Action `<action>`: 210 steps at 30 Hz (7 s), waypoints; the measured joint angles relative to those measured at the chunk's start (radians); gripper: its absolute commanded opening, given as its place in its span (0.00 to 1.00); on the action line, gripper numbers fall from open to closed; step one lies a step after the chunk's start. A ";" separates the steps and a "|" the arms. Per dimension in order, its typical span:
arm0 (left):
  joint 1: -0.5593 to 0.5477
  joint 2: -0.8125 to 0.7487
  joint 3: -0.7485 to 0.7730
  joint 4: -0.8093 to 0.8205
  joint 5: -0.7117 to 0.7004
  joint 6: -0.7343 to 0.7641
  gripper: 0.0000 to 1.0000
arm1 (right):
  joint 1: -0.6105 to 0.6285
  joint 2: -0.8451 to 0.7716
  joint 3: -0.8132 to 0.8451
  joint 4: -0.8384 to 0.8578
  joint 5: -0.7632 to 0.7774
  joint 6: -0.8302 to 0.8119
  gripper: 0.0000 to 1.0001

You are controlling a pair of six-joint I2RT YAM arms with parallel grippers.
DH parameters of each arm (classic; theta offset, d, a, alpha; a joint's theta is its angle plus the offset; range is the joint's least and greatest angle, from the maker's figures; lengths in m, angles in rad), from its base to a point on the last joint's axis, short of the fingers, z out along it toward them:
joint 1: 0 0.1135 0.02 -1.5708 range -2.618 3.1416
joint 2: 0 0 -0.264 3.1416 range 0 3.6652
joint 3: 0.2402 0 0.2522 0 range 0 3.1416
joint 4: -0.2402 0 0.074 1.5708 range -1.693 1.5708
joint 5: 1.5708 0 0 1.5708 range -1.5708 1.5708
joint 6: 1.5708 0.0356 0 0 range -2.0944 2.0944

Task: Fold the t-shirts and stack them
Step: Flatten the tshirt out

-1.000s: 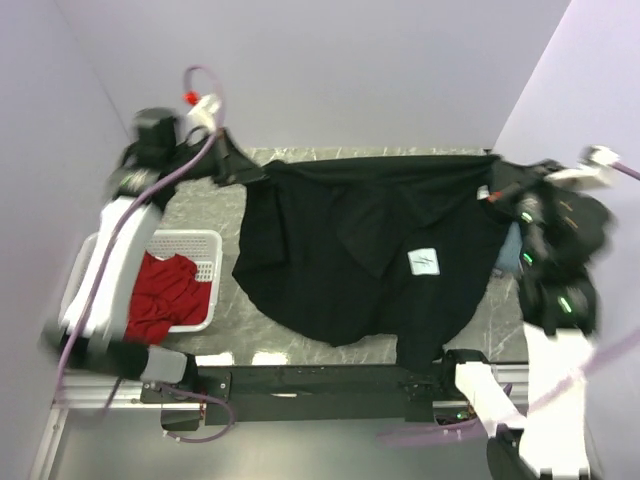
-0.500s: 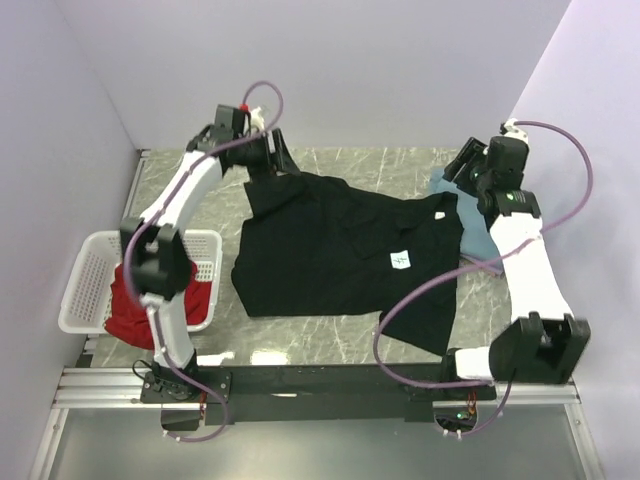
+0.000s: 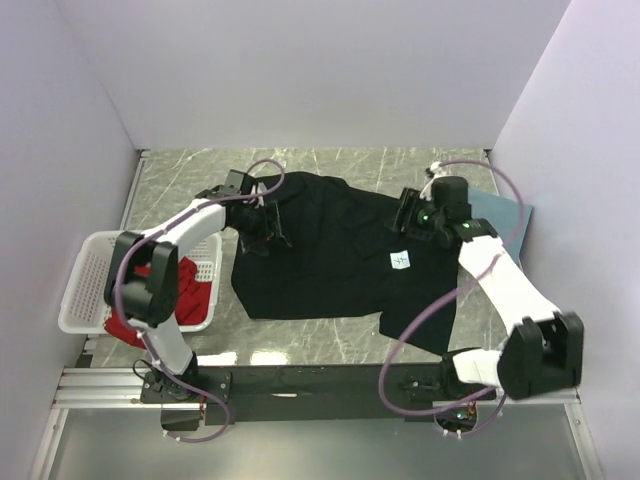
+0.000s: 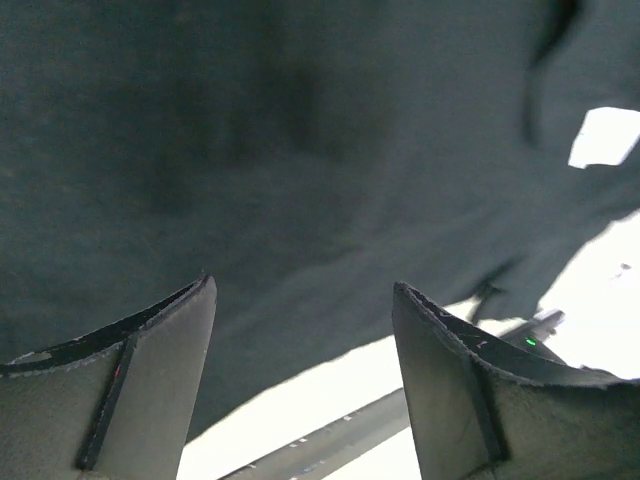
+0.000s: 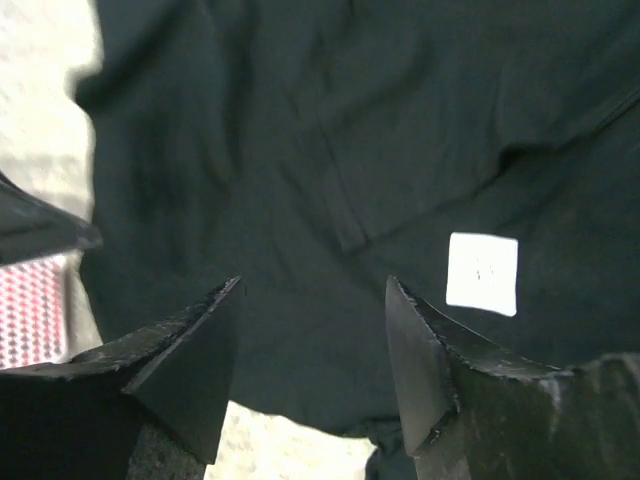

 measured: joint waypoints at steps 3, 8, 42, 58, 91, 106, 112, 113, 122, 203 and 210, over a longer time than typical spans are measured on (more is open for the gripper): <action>-0.010 0.068 0.018 -0.013 -0.040 0.008 0.77 | 0.001 0.099 -0.008 0.003 -0.049 0.004 0.63; -0.024 0.133 0.021 -0.003 -0.060 0.008 0.77 | 0.001 0.220 -0.009 0.016 -0.117 0.008 0.62; -0.093 0.566 0.717 -0.084 -0.022 0.056 0.79 | -0.076 0.667 0.411 -0.254 -0.090 0.022 0.57; -0.080 0.061 0.321 -0.138 -0.299 -0.032 0.63 | 0.097 0.570 0.396 -0.285 -0.106 -0.009 0.56; 0.049 0.189 0.068 0.068 -0.263 0.003 0.61 | 0.097 0.561 0.233 -0.269 -0.082 -0.009 0.55; 0.035 0.172 0.214 -0.133 -0.360 0.009 0.15 | 0.097 0.576 0.233 -0.279 -0.017 -0.007 0.55; 0.018 -0.001 0.258 -0.278 -0.433 -0.002 0.37 | 0.077 0.604 0.225 -0.296 0.034 0.003 0.55; 0.018 -0.029 0.258 -0.296 -0.441 -0.004 0.39 | 0.070 0.604 0.224 -0.299 0.040 0.005 0.55; 0.016 -0.164 0.131 -0.317 -0.438 -0.027 0.43 | 0.055 0.604 0.222 -0.300 0.056 0.022 0.55; 0.003 0.194 0.080 -0.013 -0.467 -0.003 0.40 | -0.135 0.528 0.122 -0.279 0.062 0.074 0.50; 0.003 0.200 0.082 -0.007 -0.465 0.007 0.19 | -0.135 0.528 0.122 -0.280 0.062 0.074 0.50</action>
